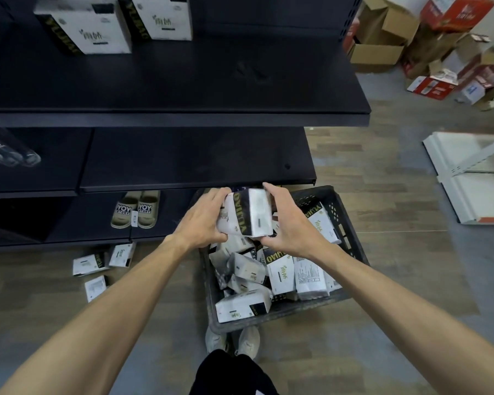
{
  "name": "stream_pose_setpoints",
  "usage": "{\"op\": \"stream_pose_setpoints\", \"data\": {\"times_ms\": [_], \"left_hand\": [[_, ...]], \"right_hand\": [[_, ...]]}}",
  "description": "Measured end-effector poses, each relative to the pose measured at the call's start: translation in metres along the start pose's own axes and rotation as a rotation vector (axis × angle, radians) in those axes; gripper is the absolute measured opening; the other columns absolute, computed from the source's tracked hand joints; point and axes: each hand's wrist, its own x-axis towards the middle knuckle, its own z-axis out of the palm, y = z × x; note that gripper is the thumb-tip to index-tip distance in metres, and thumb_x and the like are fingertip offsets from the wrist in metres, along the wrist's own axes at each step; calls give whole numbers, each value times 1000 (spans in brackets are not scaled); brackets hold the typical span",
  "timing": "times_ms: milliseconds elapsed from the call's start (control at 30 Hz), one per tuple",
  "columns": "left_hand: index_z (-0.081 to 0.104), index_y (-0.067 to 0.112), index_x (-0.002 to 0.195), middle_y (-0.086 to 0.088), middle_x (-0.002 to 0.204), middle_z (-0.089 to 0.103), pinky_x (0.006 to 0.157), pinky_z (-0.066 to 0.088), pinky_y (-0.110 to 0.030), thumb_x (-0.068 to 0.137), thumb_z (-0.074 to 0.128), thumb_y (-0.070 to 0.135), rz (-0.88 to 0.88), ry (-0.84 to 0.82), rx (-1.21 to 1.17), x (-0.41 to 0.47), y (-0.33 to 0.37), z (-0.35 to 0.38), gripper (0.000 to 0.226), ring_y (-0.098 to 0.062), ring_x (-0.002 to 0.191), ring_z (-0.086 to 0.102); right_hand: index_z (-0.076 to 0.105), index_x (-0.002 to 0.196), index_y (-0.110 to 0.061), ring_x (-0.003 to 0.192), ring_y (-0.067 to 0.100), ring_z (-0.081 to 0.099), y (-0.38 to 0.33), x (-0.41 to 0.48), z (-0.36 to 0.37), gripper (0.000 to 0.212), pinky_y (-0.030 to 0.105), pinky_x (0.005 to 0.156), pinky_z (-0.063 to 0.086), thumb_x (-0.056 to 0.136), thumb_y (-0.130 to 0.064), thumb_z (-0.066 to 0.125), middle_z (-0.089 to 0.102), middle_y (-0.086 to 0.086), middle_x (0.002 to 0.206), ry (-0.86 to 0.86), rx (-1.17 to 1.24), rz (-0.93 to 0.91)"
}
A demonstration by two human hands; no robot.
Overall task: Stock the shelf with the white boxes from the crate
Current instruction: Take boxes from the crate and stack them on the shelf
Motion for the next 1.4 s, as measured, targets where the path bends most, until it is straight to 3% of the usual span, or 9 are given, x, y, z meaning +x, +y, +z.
{"op": "stream_pose_setpoints", "data": {"times_ms": [167,367,600,700,800,933,1100,1300,1400], "left_hand": [[30,24,135,3,121,35,77,53,-39,56,80,28,27,-8,140,6,7,-12,93,-19,108,37],[35,19,134,0,122,37,72,55,-40,58,78,31,57,20,295,14,20,-29,88,-21,111,35],[36,16,132,-2,129,36,74,57,-41,62,79,32,95,84,359,20,37,-51,84,-21,116,34],[27,27,144,1,148,22,93,51,-34,62,85,31,-5,224,122,16,38,-56,100,-17,132,29],[31,55,132,35,135,35,97,36,-10,56,89,33,-136,276,-345,11,42,-65,98,14,123,38],[47,36,125,19,115,64,88,53,-22,58,89,25,-283,168,-590,12,38,-71,79,-2,106,63],[53,27,124,1,115,67,85,57,-32,63,91,20,-292,174,-746,14,42,-83,72,-17,102,68],[55,32,122,5,110,62,86,51,-31,66,88,21,-225,218,-429,15,41,-103,65,-16,101,61],[56,25,120,2,106,57,86,47,-33,69,84,20,-174,161,-133,16,40,-111,59,-20,101,55]], "right_hand": [[16,153,-11,139,22,35,-1,6,-3,111,35,109,42,68,-23,87,19,3,154,19,-209,-12],[8,155,-19,128,27,47,0,13,-10,118,43,84,55,67,-22,86,14,2,157,66,-297,29],[26,145,-13,116,29,53,-12,24,-30,98,44,85,54,67,-23,84,28,4,147,79,-335,-16],[30,142,-13,112,28,54,-17,28,-44,94,41,84,53,66,-17,85,32,4,144,127,-313,-47],[31,140,-13,107,27,55,-20,31,-58,92,39,80,53,65,-15,84,32,2,144,172,-304,-74],[33,140,-12,113,27,53,-24,34,-70,92,41,81,54,64,-16,85,32,3,145,200,-304,-160],[32,140,-10,115,27,54,-23,36,-73,91,41,74,58,66,-17,85,30,5,147,225,-333,-169],[26,150,-12,129,29,42,-29,43,-62,99,43,92,53,72,-35,84,32,10,150,155,-517,-122],[22,152,-14,126,28,45,-47,53,-54,92,42,86,55,81,-32,77,32,9,150,132,-479,-146]]}}
